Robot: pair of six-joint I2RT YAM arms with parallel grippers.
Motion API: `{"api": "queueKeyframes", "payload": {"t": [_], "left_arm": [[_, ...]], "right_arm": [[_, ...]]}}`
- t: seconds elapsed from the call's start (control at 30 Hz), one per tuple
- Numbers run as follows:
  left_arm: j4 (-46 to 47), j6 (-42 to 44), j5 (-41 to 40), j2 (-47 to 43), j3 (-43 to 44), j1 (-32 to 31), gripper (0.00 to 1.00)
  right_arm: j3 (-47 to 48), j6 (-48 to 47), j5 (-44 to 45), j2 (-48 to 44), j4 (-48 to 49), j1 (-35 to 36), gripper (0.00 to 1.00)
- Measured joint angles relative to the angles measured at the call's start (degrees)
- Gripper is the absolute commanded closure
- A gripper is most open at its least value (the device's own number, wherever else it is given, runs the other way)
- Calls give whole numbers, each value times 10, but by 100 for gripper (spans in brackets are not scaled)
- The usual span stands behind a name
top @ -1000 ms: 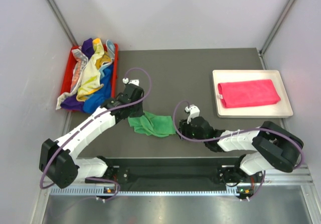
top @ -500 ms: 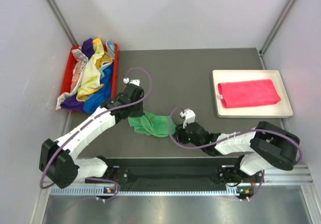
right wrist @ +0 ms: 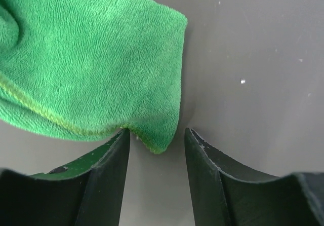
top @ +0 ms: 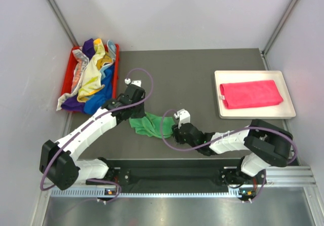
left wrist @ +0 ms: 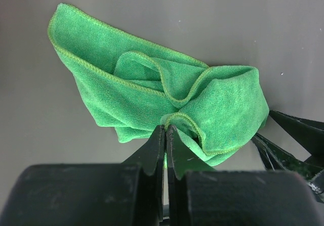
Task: Fold and stack the towels
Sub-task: Flatten out the crumpled towel
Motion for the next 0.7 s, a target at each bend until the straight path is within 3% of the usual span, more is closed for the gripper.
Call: {"api": "queueKeyframes", "payload": {"t": [0.13, 0.23, 0.27, 0.4, 0.7], "left_arm": [[-1, 0, 2, 0, 1, 0, 100], [-1, 1, 3, 0, 4, 1, 100], [-1, 2, 4, 0, 5, 1, 100], [-1, 3, 4, 0, 11, 1, 100], [-9, 34, 9, 0, 71, 1, 100]], "right_arm": [[11, -4, 7, 10, -3, 2, 56], [11, -6, 14, 10, -6, 5, 65], [11, -7, 17, 10, -8, 6, 77], [15, -5, 30, 10, -24, 7, 99], [54, -7, 66, -105, -165, 7, 100]]}}
